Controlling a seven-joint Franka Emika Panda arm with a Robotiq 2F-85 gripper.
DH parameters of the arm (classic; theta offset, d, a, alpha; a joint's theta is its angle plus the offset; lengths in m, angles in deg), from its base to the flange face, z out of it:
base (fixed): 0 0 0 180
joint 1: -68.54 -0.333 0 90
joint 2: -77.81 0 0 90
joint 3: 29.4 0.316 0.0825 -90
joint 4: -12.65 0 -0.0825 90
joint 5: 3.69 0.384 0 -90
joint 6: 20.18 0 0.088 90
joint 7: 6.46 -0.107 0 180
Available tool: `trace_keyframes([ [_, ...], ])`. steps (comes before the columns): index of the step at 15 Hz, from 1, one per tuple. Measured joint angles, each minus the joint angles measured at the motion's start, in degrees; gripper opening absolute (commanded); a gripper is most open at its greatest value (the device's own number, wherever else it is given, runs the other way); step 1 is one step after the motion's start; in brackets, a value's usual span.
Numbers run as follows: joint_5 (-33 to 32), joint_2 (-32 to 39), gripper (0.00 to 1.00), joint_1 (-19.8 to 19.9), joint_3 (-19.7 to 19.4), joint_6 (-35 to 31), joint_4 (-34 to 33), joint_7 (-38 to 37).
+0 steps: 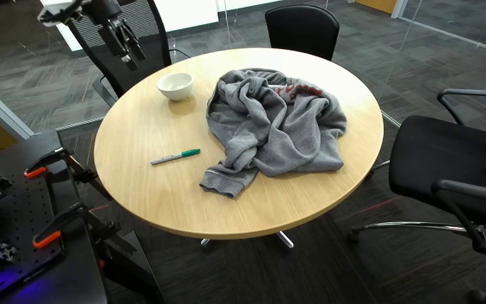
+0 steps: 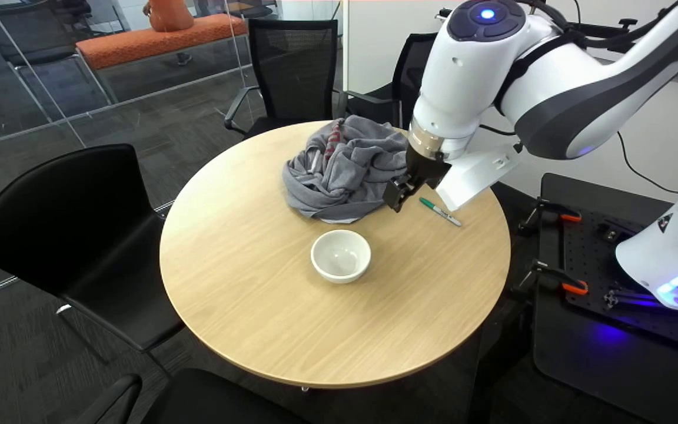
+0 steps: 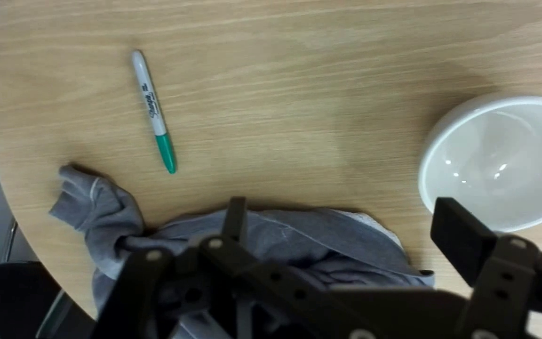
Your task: Move the mug with the marker to the left
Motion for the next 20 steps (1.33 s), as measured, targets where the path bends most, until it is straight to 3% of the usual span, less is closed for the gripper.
trace_keyframes([
  [6,1.8,-1.9,1.0,9.3,0.9,-3.8,5.3,3.9],
  [10,7.9,-0.9,1.0,13.9,0.8,-6.5,5.9,13.0],
  [15,17.9,2.1,1.0,17.5,0.7,-7.4,5.8,27.7],
  [20,19.0,6.1,1.0,18.7,-1.0,-7.4,5.4,34.8],
])
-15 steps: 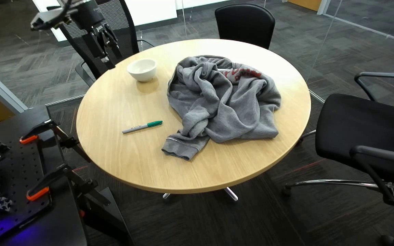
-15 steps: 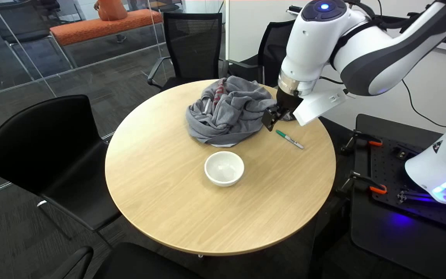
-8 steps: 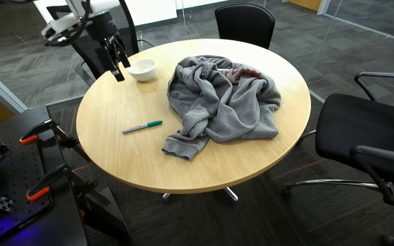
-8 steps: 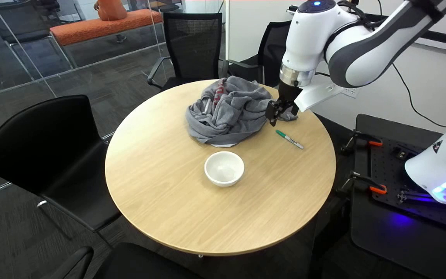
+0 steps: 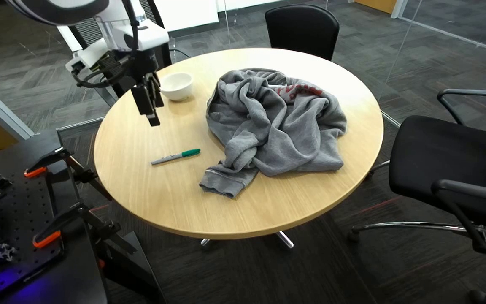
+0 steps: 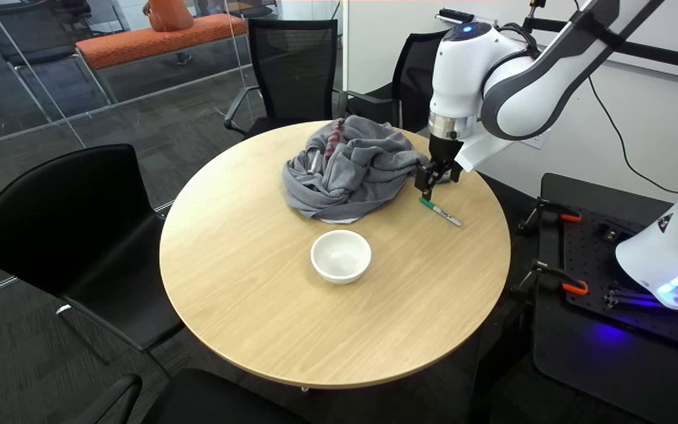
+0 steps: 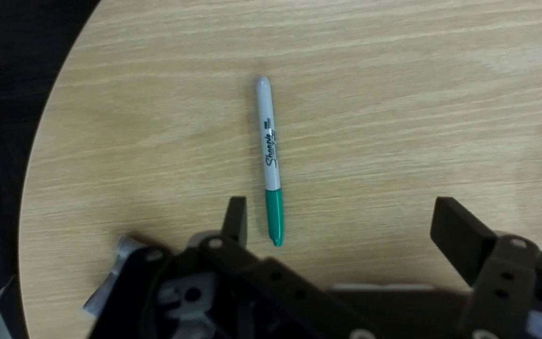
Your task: Move the mug with the marker to the left
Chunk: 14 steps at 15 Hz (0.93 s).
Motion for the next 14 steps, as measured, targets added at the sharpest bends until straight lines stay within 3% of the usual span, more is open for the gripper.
trace_keyframes([
  [9,0.3,7.6,1.0,0.0,-2.8,-4.4,-1.1,5.8],
  [14,4.3,12.0,1.0,0.2,-3.2,-8.7,-2.2,11.7],
])
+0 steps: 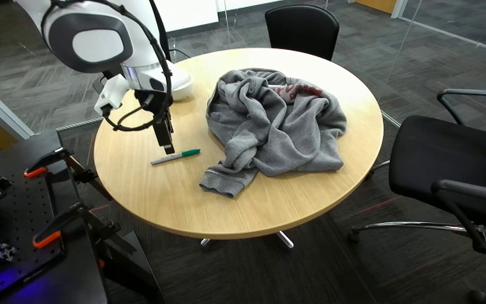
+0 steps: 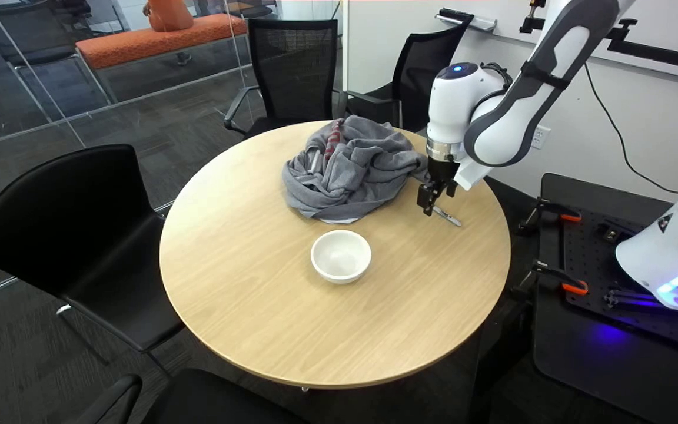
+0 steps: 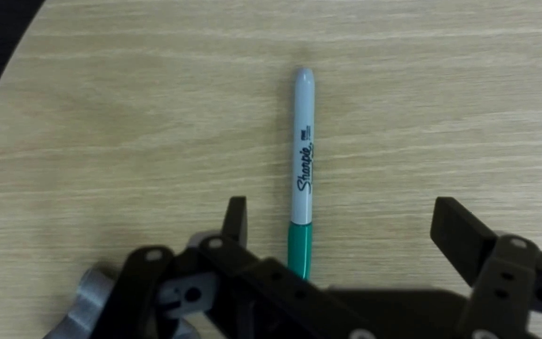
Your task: Move the mug with the marker to the left
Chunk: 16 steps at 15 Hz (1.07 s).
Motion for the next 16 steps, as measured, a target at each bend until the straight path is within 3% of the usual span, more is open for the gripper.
trace_keyframes([
  [4,3.4,2.7,1.0,0.9,0.0,-1.4,-1.4,4.9],
  [5,4.1,3.2,0.75,1.2,0.1,-1.4,-1.8,5.9],
  [7,5.1,4.1,0.68,1.9,0.3,-1.5,-2.5,7.7],
  [12,6.7,5.3,0.27,2.9,0.8,-1.5,-3.7,9.8],
  [16,6.8,5.8,0.01,3.2,1.0,-1.5,-4.3,9.9],
])
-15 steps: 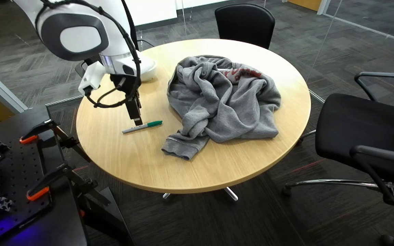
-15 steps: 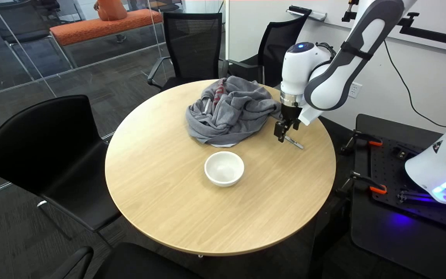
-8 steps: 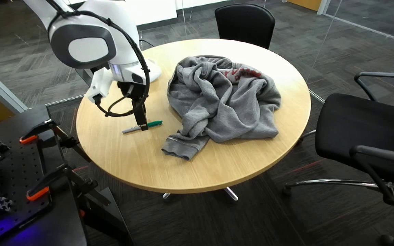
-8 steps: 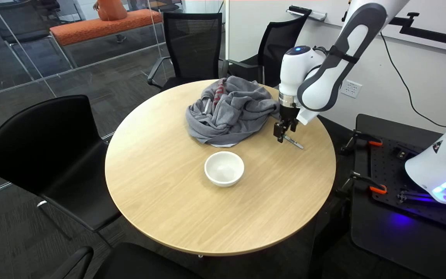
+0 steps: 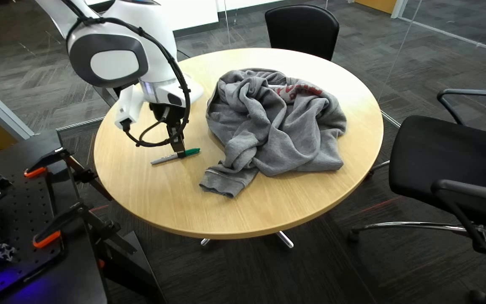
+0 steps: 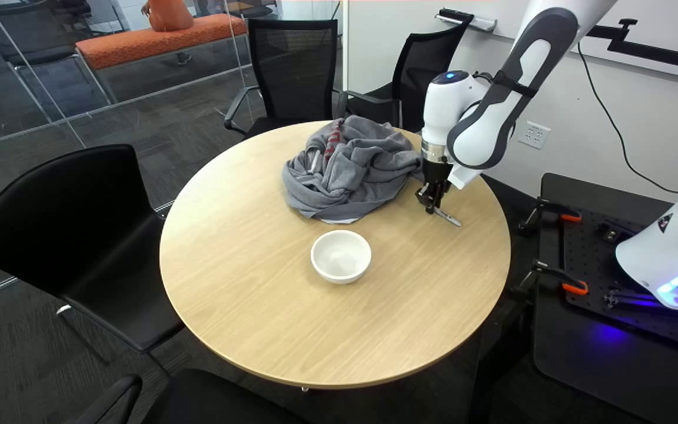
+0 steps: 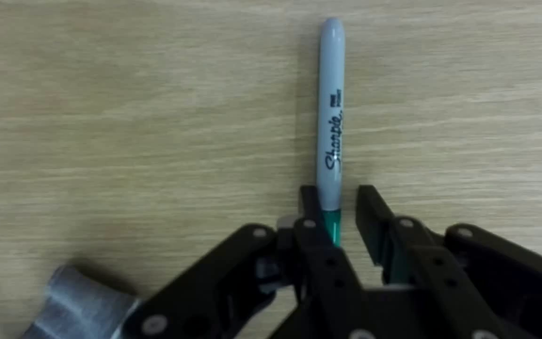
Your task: Move the mug with the marker to the left
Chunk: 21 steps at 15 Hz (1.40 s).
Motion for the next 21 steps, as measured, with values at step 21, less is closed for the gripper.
trace_keyframes([
  [21,-9.2,-11.6,0.04,-23.8,-7.6,-0.3,1.1,-25.4],
])
